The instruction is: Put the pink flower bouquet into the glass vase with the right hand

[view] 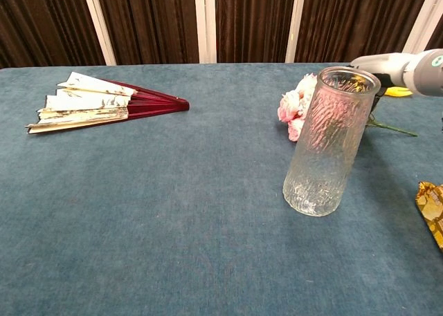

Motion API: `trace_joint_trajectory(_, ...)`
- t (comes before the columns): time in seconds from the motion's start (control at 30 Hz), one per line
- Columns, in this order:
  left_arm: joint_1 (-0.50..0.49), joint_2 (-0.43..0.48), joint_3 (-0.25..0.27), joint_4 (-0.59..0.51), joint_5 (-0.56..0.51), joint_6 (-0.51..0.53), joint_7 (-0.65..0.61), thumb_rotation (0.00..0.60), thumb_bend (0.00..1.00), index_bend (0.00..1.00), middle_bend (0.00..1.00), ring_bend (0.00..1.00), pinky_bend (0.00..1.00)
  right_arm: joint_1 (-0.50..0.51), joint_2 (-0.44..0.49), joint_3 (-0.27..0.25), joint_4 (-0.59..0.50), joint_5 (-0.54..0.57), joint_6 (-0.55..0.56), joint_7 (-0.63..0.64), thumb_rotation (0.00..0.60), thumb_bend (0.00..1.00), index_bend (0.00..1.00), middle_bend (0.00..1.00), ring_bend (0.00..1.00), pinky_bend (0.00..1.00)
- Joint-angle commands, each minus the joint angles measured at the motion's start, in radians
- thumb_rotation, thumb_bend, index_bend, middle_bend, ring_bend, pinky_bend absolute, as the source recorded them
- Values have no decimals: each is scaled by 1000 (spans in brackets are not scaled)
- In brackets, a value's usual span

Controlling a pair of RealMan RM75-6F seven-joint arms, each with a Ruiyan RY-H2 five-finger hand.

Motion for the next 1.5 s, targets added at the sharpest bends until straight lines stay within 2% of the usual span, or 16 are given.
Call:
trace_joint_trajectory(0.03, -2, -1, -4, 0, -8, -4, 4, 600, 249, 98, 0, 0, 23, 26, -31, -4, 39, 17, -7, 9, 600, 21, 46, 2, 0, 0)
trace_joint_trajectory(0.43, -10, -4, -14, 4, -32, -19, 15, 600, 250, 102, 0, 0, 23, 86, -130, -29, 181, 61, -14, -8, 600, 21, 81, 62, 70, 0)
trace_joint_trajectory(0.67, -15, -8, -17, 3, -42, -26, 27, 600, 249, 105, 0, 0, 23, 101, -174, -45, 253, 63, -27, -13, 600, 28, 167, 173, 143, 0)
trace_joint_trajectory(0.83, -17, -7, -13, -1, -39, -32, 28, 600, 249, 108, 0, 0, 23, 105, -190, -47, 265, 49, -23, -10, 600, 124, 242, 234, 208, 0)
trace_joint_trajectory(1.0, -19, -5, -11, -1, -38, -37, 25, 600, 249, 110, 0, 0, 23, 103, -208, -35, 273, 17, -8, 15, 600, 292, 321, 310, 302, 1)
trace_joint_trajectory(1.2, -23, -3, -12, 1, -45, -48, 23, 600, 249, 114, 0, 0, 23, 96, -214, -19, 258, 1, 6, 37, 600, 446, 418, 403, 411, 44)
trace_joint_trajectory(1.5, -26, 2, -12, 1, -45, -54, 10, 600, 249, 118, 0, 0, 24, 94, -184, -31, 216, 11, 1, 12, 600, 467, 453, 433, 444, 51)
